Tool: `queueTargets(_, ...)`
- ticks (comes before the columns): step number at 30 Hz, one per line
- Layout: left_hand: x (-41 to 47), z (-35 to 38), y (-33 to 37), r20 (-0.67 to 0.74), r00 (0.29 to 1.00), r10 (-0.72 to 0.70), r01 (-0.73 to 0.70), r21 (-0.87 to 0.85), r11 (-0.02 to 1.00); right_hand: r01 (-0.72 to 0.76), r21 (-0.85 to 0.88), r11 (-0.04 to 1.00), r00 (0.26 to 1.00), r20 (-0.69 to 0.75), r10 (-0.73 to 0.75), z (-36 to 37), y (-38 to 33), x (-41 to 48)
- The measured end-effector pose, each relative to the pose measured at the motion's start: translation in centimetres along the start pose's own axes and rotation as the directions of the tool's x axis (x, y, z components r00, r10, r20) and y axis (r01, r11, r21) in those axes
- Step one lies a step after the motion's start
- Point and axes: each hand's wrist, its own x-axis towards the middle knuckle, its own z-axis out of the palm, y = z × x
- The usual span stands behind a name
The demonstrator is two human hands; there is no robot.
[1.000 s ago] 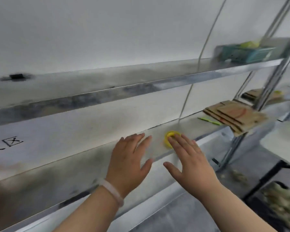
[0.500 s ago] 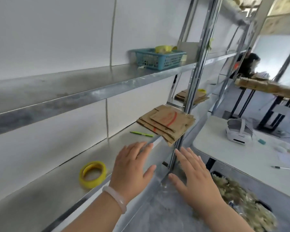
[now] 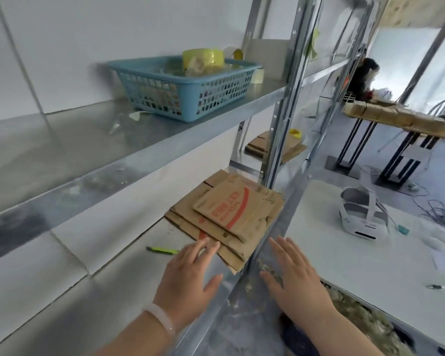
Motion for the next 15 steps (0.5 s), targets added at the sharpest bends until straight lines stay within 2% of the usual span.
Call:
queueTargets(5, 5.8, 4.1, -1.0, 0.096, 0.969, -0.229, 0.243, -0.169, 0.955, 0.022, 0.062, 0.998, 0.997, 0.078, -0.027, 1.8, 3.6, 11.4)
queueTargets(8, 10.1, 6.4, -1.3, 0.082, 0.914, -0.398, 0.403, -0.315, 0.86, 0.087, 0.021, 0.996, 0.982, 0.165, -0.089, 2.2, 5.5, 18.6)
queueTargets(10, 12.4, 7.4, -1.4, 0.192, 0.801, -0.567, 0.584, -0.461, 0.668, 0.107, 0.001, 0.994, 0.973, 0.207, -0.104, 1.9, 6.5, 22.5)
queueTargets(12, 14.7, 9.0, -1.7, 0.322, 0.637, -0.7, 0.714, -0.589, 0.379, 0.125, -0.026, 0.992, 0.964, 0.241, -0.115, 1.8, 7.8, 26.5)
queueTargets(15, 17.3, 11.2, -2.5, 0.371, 0.441, -0.817, 0.706, -0.706, 0.06, 0.137, -0.024, 0.99, 0.931, 0.344, -0.12, 2.5, 9.5, 32.1)
